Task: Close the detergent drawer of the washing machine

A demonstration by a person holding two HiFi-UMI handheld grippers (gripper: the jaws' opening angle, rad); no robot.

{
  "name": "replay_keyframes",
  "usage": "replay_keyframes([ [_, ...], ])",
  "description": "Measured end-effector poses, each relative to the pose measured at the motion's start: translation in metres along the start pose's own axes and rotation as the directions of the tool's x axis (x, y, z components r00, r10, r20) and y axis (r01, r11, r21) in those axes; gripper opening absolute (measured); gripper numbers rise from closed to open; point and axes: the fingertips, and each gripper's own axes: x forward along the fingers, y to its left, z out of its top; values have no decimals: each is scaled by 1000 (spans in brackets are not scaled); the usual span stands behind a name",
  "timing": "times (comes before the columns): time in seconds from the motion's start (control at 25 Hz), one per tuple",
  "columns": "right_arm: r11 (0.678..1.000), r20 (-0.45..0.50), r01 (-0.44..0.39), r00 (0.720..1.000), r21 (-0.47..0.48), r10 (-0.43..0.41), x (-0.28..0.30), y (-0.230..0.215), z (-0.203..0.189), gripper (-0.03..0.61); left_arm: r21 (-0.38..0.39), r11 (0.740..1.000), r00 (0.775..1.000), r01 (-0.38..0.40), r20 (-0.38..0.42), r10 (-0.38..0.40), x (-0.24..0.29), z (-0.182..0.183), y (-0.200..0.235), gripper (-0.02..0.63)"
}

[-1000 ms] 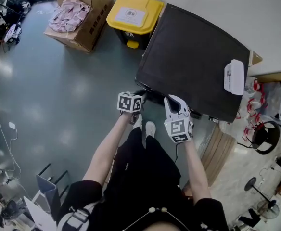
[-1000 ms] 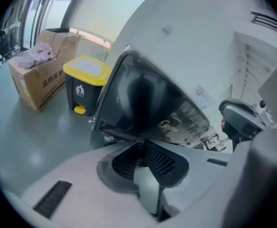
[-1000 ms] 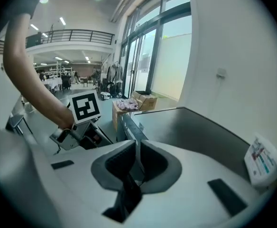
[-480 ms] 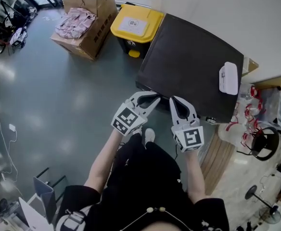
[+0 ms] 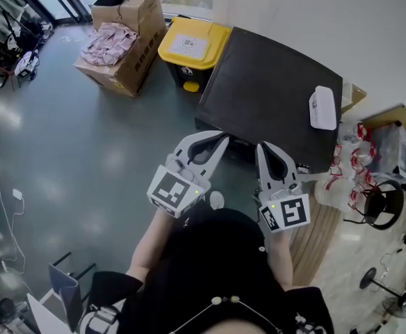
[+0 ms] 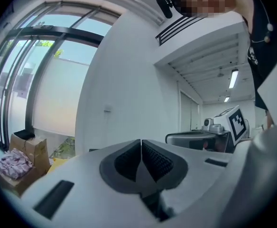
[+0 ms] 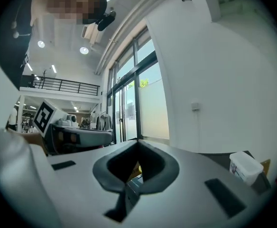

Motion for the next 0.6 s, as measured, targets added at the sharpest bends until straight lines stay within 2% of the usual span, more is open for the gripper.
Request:
replay_keyframes([
  [0.2,997,36,64,997,49,-65,-27,-8,15,3,-114,993,999,-43,27,46,-25,7,8,12],
  [0.4,994,19,90,996,58,-91,-42,-12,16,3,-57,993,995,-99,7,100,-41,10,17,12],
  [0.6,995,17,93,995,48,-94,-41,-7,18,3,-58,993,994,-105,19,106,-44,13,22,12],
])
